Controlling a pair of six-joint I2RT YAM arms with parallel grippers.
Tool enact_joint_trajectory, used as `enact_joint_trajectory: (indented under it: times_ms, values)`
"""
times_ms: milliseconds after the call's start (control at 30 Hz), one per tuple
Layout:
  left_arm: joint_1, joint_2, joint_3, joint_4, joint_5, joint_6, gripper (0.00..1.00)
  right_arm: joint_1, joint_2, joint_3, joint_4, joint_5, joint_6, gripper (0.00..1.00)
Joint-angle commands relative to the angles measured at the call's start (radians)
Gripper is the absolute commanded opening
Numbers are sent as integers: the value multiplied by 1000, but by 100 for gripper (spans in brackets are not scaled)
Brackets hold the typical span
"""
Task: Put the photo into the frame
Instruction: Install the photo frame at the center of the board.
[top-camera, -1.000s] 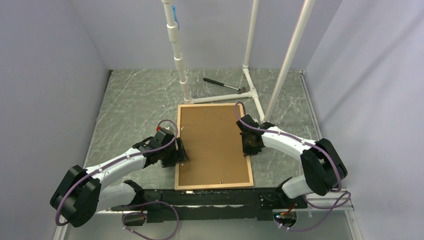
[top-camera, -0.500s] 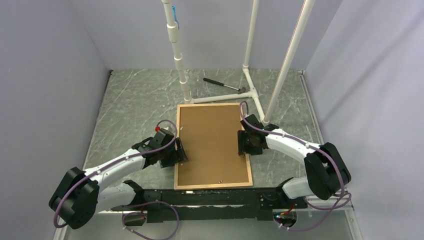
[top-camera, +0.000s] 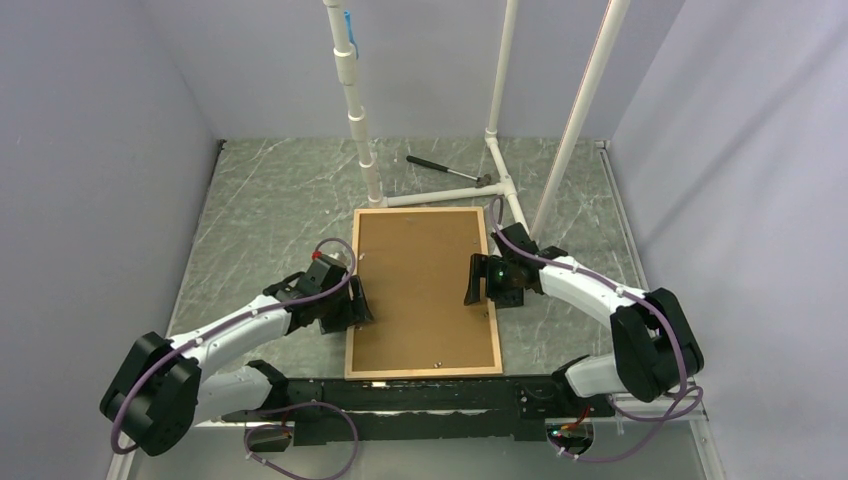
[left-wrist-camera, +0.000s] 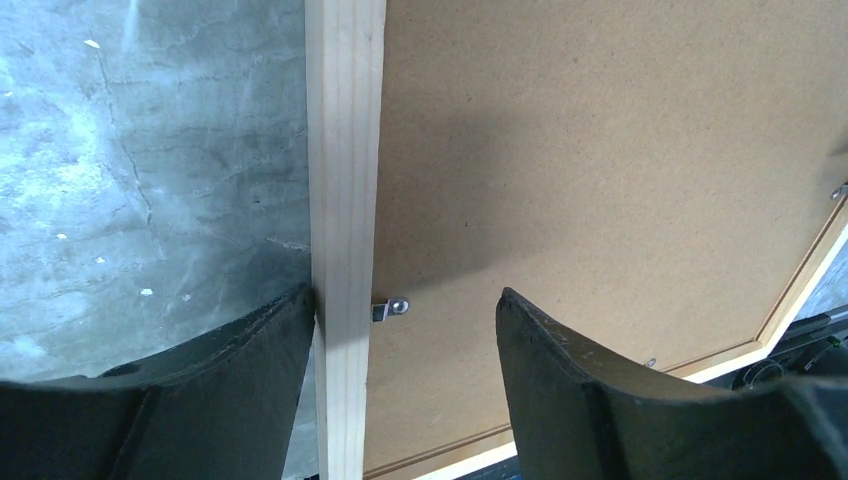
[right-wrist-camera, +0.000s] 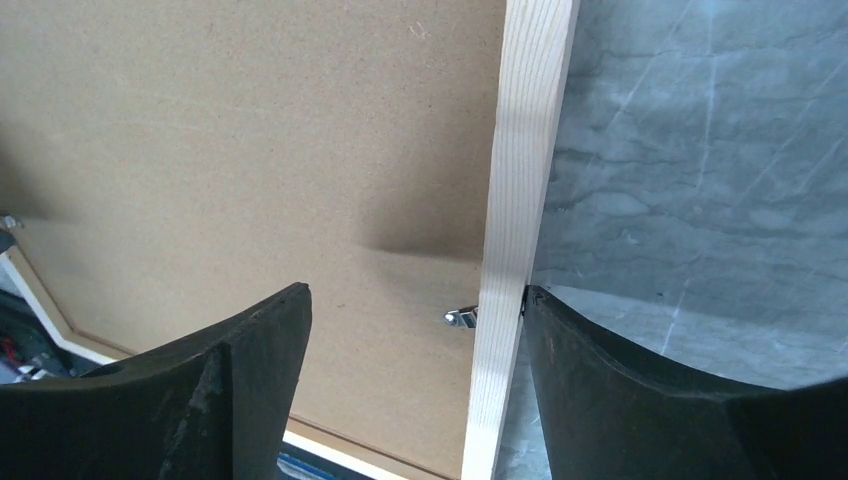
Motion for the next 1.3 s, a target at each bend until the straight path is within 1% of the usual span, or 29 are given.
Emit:
enact_joint_trajectory:
  times_ms: [0,200,467,600,667,800,867,933,1033,1167,1267]
  values:
    - [-1,-45,35,-11,62,19,69,6,-58,-4,21,-150,8,79]
    - [-42,-140,17,-49,63,-23,68,11,-114,2,-16,-206,16,79]
    - [-174,-235,-6,-129,-11,-121,68,23,-193,-39,-70,-214,26,79]
    - [-243,-299,-7,-195,-77,-188,68,23,-223,-71,-81,-210,37,79]
    - [-244,-332,-8,-241,-110,-207,71,24,-233,-68,-100,-165,33,81]
    - [-243,-369,19,-341,-202,-220,76,16,-233,-16,-164,5,22,89]
    - [-238,-366,35,-365,-231,-212,80,-5,-219,2,-171,37,11,91]
    - [-224,-347,45,-363,-231,-196,83,-44,-183,5,-161,25,-5,92]
    - [-181,-284,47,-315,-193,-154,83,-94,-132,-19,-111,-27,-23,92]
    - [-115,-194,30,-200,-100,-103,82,-100,-83,-50,-52,-113,-24,91]
    - [-96,-139,18,-119,-43,-83,81,-96,-80,-83,-5,-193,-3,91]
